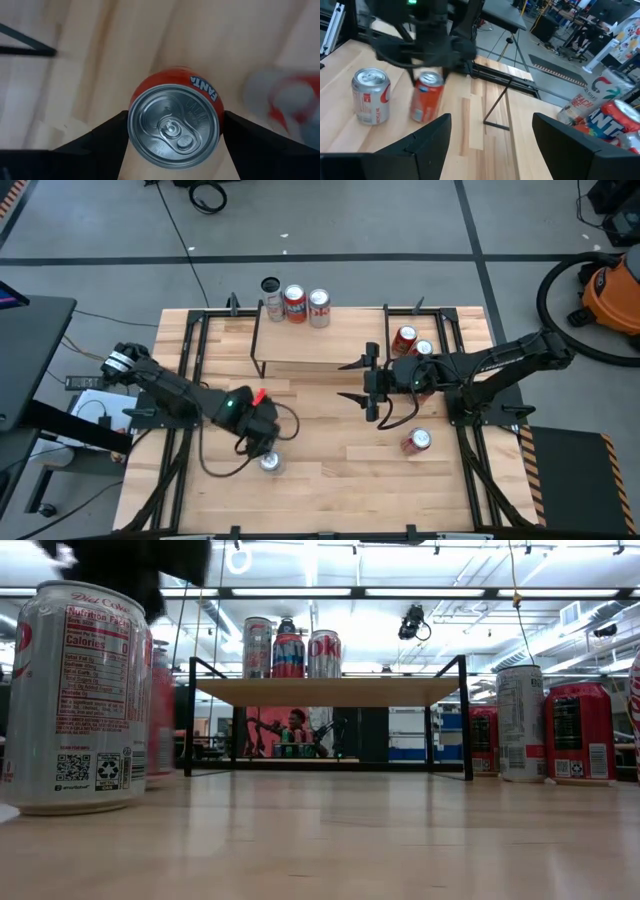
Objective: Place canned beverage on shelf
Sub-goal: Put the center orange soda can on the shelf aligned with the other orange soda can
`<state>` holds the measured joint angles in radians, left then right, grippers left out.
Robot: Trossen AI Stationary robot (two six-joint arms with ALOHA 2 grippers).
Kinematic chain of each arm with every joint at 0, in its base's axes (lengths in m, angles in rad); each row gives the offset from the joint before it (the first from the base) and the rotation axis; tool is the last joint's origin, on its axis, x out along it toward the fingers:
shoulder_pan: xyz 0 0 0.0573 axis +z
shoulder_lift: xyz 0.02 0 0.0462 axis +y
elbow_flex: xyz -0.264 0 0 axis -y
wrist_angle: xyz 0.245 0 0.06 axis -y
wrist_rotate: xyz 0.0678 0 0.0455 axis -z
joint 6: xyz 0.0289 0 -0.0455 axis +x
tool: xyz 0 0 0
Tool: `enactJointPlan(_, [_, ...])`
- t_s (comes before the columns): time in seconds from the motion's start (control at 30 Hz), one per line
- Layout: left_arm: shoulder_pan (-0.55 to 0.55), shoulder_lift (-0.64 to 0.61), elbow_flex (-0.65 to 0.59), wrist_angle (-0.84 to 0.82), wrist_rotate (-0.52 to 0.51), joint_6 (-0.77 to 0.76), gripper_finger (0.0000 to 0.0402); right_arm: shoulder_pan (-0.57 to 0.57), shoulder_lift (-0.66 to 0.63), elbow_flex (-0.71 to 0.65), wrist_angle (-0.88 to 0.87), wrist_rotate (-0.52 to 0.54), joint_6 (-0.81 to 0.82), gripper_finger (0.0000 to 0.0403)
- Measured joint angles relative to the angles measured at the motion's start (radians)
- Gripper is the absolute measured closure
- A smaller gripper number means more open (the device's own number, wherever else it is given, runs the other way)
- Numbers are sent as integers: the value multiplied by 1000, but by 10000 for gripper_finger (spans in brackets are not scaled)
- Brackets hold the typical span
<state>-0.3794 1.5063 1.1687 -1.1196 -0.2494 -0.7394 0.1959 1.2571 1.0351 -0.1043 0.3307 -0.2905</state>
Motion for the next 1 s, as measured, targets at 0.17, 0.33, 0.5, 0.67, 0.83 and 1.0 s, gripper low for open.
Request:
enactJointPlan(0.17, [96,0,0,59,-5,43,105,-1,30,1,34,-32,44,115])
enactJointPlan(0.33, [172,0,2,122,2,49,106,4,155,1,139,-35,133,115])
enactJointPlan(0.5, [210,0,2,150,11,54,106,61,335,0,233,129,224,115])
enactJointPlan(0.67, [207,0,2,153,23,86,106,72,482,-40,487,112,288,115])
enactJointPlan(0.83, [196,0,2,163,19,132,106,41,566,-92,679,89,365,115])
enactJointPlan(1.0, [198,0,2,183,19,189,106,18,643,-95,717,11,399,107])
